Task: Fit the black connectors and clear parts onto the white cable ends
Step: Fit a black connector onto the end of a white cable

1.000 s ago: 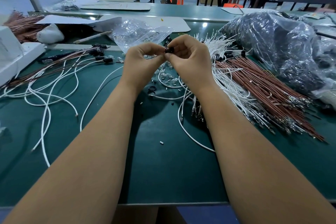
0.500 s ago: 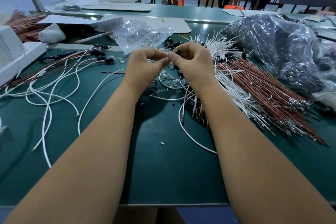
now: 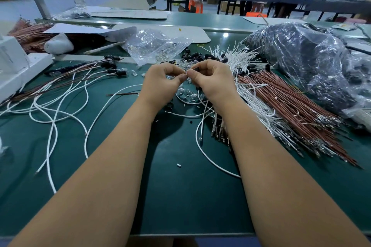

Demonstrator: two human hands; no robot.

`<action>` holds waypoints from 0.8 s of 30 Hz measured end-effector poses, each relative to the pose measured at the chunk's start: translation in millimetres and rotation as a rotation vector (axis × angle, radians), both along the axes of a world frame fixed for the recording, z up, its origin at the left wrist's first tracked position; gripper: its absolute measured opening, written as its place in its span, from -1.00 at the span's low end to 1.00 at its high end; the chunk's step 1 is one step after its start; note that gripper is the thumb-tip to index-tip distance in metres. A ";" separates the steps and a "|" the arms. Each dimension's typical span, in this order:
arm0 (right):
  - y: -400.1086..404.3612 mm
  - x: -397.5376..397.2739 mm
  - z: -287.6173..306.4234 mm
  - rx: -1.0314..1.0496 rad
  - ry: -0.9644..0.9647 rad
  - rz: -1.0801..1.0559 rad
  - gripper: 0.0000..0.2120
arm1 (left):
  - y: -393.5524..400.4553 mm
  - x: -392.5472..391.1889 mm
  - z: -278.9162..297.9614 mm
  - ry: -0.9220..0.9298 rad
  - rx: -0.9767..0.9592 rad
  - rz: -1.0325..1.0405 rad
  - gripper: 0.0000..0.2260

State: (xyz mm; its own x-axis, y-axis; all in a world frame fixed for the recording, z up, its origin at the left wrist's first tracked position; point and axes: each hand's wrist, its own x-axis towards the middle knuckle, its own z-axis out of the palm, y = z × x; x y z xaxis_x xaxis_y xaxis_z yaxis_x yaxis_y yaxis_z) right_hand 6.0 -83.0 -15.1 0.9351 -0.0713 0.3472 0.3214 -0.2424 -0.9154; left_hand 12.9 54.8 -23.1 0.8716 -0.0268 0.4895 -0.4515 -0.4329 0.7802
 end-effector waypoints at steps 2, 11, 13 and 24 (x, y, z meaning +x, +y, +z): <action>-0.2 -0.6 0.2 -0.004 0.005 0.009 -0.84 | -0.2 0.7 -0.7 -0.005 0.006 0.000 -0.94; -0.6 -1.7 -0.1 -0.067 0.008 0.025 -0.90 | 0.1 1.8 -3.5 -0.036 0.106 -0.011 -0.95; -0.5 -1.5 -0.9 -0.072 0.009 0.023 -0.91 | -0.2 1.8 -4.1 -0.036 0.112 -0.009 -0.95; 1.6 -0.6 -1.0 -0.074 0.028 -0.013 -0.93 | -4.7 -0.6 -2.3 -0.019 0.116 0.012 -0.91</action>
